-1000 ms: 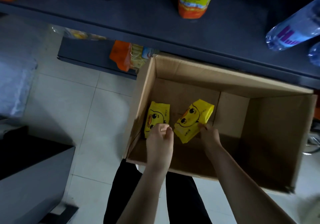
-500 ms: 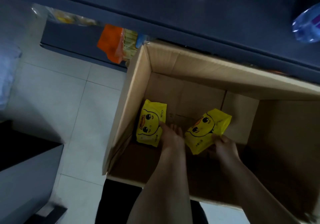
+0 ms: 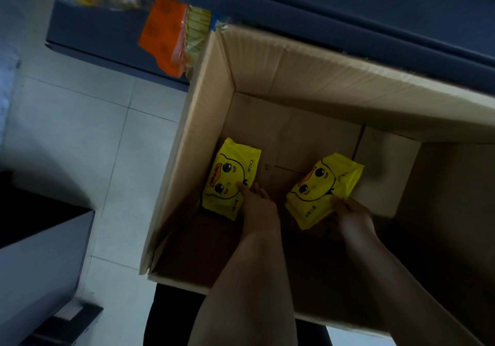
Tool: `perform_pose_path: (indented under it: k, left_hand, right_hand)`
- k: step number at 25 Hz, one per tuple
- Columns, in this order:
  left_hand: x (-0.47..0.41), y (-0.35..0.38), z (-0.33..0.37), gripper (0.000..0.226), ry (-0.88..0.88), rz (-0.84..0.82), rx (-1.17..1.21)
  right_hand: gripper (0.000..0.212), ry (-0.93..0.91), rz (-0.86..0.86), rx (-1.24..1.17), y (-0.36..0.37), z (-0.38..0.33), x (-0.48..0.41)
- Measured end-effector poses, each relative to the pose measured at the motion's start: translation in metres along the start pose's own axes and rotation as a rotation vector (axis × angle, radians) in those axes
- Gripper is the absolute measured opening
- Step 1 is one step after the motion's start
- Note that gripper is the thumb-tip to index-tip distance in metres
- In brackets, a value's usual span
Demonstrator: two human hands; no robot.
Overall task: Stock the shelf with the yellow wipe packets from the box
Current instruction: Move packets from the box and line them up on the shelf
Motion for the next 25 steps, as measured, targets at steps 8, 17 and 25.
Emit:
perform_pose_path:
  k: [8,17,25]
  left_hand:
    - [0.025,-0.022,0.004,0.059,-0.039,-0.231,0.151]
    - [0.078,-0.104,-0.043,0.031,-0.423,0.296,1.433]
    - [0.182,-0.21,-0.091,0.013,0.066,0.397,1.636]
  right_hand:
    - [0.029,-0.169,0.046,0.132,-0.033,-0.033,0.026]
    - [0.022,-0.42,0.201,-0.015,-0.088,-0.076,0.084]
    - [0.024,-0.358,0.243,-0.472,-0.137,-0.094,0.217]
Point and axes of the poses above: each hand's wrist, its own x-axis away from the middle knuckle, its own y-axis out of the palm, z = x × y, the point moved 6 cm from there along -x, towards the middle knuckle, and after that the axes turned 10 degrees about z, right-handed, at the moved point
